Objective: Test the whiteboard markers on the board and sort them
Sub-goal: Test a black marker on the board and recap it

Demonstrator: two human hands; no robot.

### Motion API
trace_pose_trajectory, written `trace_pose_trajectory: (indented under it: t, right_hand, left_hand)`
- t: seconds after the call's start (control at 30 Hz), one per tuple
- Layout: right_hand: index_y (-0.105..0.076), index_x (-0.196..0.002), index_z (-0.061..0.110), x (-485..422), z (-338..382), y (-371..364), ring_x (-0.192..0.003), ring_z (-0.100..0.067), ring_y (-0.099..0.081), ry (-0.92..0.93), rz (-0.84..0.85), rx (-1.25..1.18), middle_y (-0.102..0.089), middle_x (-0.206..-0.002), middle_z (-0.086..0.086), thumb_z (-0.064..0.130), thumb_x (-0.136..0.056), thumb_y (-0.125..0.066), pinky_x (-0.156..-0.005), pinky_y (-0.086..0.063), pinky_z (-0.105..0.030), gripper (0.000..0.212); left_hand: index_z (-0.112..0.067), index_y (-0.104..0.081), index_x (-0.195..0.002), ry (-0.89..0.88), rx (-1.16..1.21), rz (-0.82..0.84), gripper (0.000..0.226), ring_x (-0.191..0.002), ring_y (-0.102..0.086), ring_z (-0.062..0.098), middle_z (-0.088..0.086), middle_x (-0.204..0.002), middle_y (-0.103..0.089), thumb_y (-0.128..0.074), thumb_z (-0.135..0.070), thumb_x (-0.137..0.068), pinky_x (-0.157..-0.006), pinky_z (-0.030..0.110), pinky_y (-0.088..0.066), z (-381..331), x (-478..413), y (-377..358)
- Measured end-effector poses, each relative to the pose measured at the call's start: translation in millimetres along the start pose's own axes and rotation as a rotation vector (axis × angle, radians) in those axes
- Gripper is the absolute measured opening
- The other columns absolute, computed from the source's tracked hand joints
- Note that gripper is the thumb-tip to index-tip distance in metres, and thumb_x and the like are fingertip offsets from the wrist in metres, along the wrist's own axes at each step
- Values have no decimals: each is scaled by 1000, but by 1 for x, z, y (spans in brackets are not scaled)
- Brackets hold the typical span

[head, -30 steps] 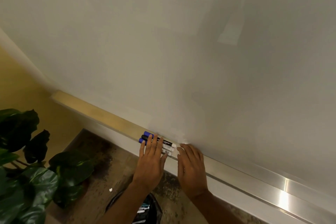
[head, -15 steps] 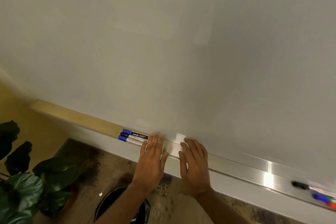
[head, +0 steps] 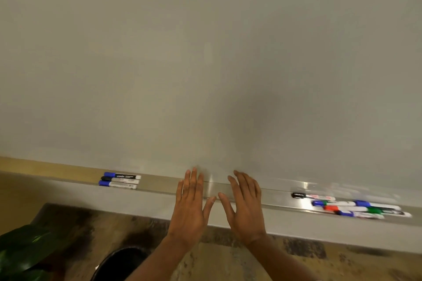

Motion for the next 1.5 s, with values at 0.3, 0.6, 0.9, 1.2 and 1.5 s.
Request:
trace_pose_trajectory:
  t: [0.3,0.6,0.9,1.2,1.5]
  right_hand:
    - [-41,-145,24,41,-131,48,-146,-19,-23,-173,18,142,-35,-155,-1,55,-98,-44,-121,-18,-44,56]
    - [-38,-145,25,63,-221,63,-145,-20,-23,-281,44,183,-36,-154,-1,52,-100,-40,-121,-15,-43,52]
    - [-55,-130,17,59,-251,49,-127,-29,-51,-288,79,252,-58,-134,-7,25,-94,-59,-108,-37,-45,38]
    - [-69,-114,19,49,-264,28,-108,-28,-64,-277,173,278,-71,-113,-3,10,-64,-89,-93,-52,-46,55]
    - [-72,-112,19,38,-245,13,-104,-25,-65,-118,122,202,-72,-109,-2,10,-66,-88,-95,-52,-42,49]
  left_hand:
    - [-13,1,-163,-66,-53,44,75,-157,10,22,4,-170,14,-16,-60,-106,-124,43,-3,-93,-12,-53]
    - [-12,-3,-163,-83,-83,70,76,-158,5,24,7,-171,7,-26,-58,-106,-124,45,-7,-141,-19,-90]
    - [-16,-8,-163,-121,-71,79,69,-158,5,22,3,-172,3,-30,-52,-108,-124,46,-9,-166,-23,-108]
    - [-19,-20,-162,-203,20,14,60,-158,-4,20,-2,-172,-5,-30,-45,-109,-125,44,-11,-181,-21,-107]
    - [-19,-32,-159,-227,111,-41,54,-157,-14,19,-3,-169,-19,-35,-38,-109,-124,41,-16,-175,-12,-100]
Point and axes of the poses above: each hand's wrist, its own x-axis away from the middle knuckle, its own y-axis out of the back of the hand, z = x × y, the point moved 10 cm from there along -x, towards the middle knuckle
